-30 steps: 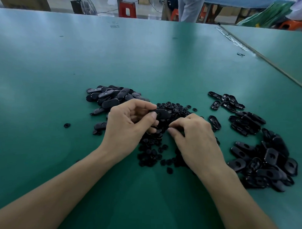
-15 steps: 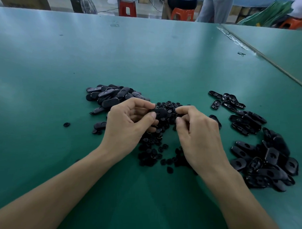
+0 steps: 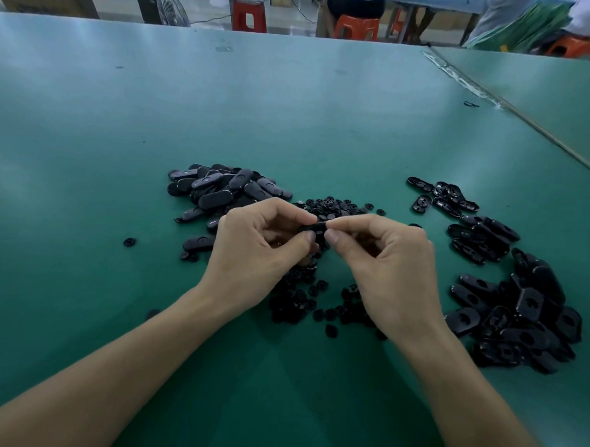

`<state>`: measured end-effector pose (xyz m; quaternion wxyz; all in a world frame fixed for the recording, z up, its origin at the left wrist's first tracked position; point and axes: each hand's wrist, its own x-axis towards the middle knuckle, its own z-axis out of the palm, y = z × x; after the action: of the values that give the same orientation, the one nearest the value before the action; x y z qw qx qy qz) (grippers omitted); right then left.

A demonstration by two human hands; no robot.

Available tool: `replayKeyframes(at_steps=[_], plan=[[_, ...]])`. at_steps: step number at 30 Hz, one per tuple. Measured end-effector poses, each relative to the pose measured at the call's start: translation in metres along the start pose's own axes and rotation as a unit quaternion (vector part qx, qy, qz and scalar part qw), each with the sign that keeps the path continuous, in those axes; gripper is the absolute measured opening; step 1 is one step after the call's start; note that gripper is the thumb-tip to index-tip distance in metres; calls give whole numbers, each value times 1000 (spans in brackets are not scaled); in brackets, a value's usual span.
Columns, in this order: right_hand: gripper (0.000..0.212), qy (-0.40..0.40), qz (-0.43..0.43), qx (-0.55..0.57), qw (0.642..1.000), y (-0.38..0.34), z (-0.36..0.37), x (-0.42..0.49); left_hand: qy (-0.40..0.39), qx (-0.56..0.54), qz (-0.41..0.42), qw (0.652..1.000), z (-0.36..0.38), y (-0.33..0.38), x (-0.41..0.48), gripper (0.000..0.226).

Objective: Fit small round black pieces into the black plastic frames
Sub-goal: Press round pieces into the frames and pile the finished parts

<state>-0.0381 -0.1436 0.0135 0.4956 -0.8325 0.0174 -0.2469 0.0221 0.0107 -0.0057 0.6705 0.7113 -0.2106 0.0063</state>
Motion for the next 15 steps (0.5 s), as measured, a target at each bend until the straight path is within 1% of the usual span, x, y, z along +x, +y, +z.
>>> replayKeyframes(at_steps=[4, 7, 15], plan=[[21, -16, 6, -7, 1000, 1, 3, -2, -10, -3, -1, 1000, 1, 1, 0, 20], [20, -18, 22, 3, 1000, 2, 5, -3, -12, -4, 0, 1000, 2, 1, -1, 14], [22, -43, 28, 18, 999, 3, 3, -5, -17, 3, 8, 1000, 1, 1, -3, 14]])
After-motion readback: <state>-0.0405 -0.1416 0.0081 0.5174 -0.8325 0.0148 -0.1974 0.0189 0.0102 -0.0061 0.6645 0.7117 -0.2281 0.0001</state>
